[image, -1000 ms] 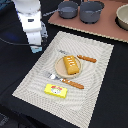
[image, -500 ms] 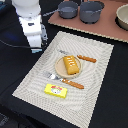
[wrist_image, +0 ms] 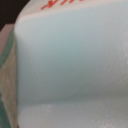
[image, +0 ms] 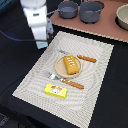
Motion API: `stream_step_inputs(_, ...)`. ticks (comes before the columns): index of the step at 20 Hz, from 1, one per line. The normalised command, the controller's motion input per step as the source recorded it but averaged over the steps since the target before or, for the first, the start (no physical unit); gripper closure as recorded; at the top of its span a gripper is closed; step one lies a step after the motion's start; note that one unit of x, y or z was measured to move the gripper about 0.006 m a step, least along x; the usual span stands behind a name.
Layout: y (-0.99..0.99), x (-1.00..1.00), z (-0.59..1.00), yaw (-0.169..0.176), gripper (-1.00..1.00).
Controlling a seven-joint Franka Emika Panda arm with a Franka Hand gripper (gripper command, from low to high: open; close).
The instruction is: Place the bread, butter, and milk from the table onto the serving area.
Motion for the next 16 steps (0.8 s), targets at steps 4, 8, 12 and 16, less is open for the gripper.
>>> stream_step_inputs(4, 0.4, 0.94, 0.71, -0.02, 1.0)
stream_step_inputs(8, 0.37, 1.0, 0.52, -0.003, 1.0)
stream_step_inputs(12, 0.35, 1.0, 0.35, 0.0, 1.0)
stream_step_inputs(16, 0.33, 1.0, 0.22, 0.0, 1.0)
